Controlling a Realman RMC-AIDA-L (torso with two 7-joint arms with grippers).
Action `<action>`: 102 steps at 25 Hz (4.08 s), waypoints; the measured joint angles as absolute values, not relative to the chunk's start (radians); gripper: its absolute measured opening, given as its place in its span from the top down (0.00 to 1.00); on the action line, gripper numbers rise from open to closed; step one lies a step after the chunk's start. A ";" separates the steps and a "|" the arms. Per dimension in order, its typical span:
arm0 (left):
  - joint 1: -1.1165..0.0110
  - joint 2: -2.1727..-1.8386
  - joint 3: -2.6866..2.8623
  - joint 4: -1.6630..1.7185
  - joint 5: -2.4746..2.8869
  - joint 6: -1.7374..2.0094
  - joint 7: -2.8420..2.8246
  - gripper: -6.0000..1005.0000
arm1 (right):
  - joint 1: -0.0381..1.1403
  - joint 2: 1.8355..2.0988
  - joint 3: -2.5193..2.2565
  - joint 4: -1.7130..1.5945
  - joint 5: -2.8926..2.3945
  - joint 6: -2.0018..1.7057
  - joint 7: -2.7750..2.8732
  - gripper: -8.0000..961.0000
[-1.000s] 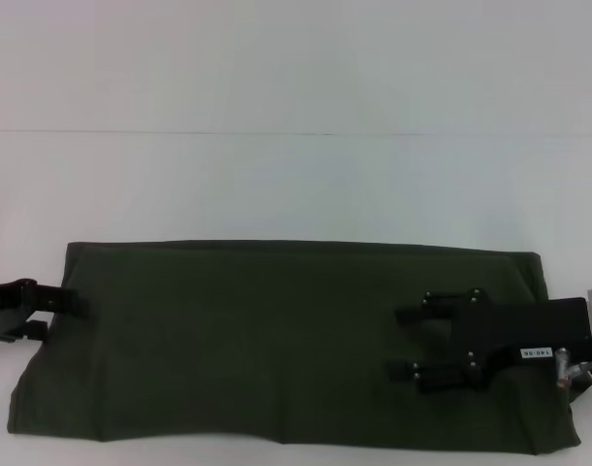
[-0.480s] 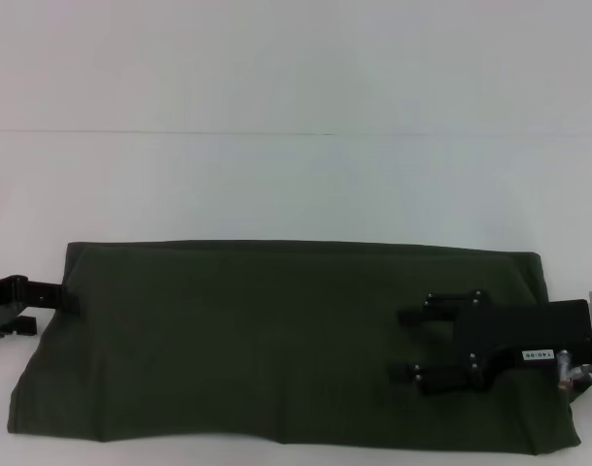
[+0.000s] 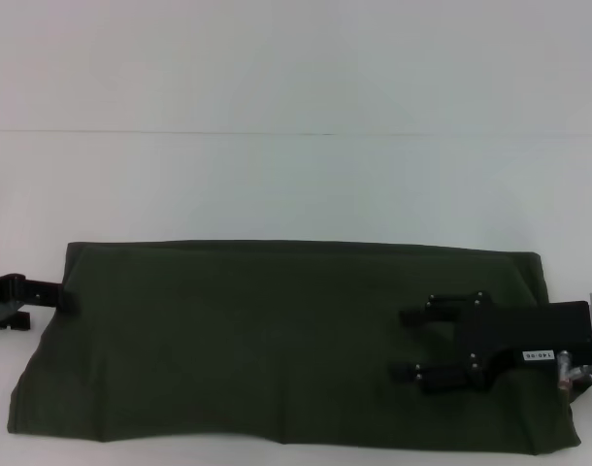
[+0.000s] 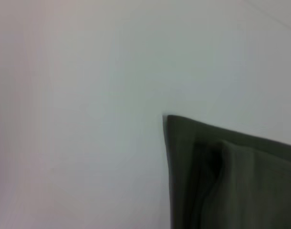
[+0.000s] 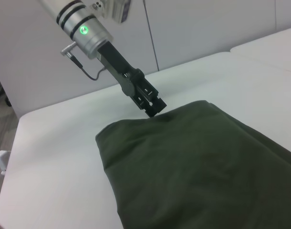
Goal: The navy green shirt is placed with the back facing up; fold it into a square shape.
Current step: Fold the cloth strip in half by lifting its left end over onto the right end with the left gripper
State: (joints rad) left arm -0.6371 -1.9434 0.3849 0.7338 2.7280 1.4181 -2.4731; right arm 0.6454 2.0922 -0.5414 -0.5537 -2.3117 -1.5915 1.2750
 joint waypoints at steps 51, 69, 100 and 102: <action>-0.672 -1.955 0.460 0.667 2.716 1.431 -2.462 0.17 | 0.656 2.092 -0.544 -0.546 -2.318 -1.581 1.283 0.13; -0.707 -1.963 0.467 0.628 2.711 1.443 -2.467 0.17 | 0.657 2.092 -0.558 -0.551 -2.313 -1.584 1.296 0.13; -0.707 -1.952 0.471 0.668 2.723 1.426 -2.476 0.92 | 0.664 2.091 -0.553 -0.555 -2.312 -1.609 1.309 0.13; -0.706 -1.943 0.471 0.678 2.729 1.428 -2.477 0.91 | 0.664 2.091 -0.550 -0.556 -2.310 -1.617 1.308 0.13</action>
